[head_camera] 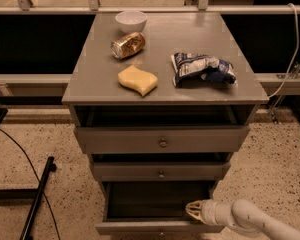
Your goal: Open bottom drawer
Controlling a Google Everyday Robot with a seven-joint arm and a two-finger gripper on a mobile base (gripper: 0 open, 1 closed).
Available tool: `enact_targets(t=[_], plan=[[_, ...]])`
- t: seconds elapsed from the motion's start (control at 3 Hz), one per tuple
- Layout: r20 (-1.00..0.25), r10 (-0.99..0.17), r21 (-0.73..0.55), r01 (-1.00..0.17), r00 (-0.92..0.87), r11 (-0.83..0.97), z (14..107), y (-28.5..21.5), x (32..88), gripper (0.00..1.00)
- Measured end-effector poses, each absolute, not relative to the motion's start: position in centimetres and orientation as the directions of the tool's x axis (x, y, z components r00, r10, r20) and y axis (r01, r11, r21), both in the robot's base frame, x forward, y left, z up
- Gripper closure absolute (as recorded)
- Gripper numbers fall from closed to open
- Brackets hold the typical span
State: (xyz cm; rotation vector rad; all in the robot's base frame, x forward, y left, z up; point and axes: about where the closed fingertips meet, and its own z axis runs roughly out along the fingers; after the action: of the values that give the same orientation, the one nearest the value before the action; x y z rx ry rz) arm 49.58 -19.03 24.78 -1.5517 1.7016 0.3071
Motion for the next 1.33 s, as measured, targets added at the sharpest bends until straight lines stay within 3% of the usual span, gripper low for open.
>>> enact_targets(t=[0.67,1.33], plan=[[-0.666,-0.744,-0.287,-0.940,0.056,0.186,20.8,-18.4,52.8,1.00],[-0.640,-0.763,-0.227,-0.971,0.095,0.070,18.1,-17.6,51.9,1.00]])
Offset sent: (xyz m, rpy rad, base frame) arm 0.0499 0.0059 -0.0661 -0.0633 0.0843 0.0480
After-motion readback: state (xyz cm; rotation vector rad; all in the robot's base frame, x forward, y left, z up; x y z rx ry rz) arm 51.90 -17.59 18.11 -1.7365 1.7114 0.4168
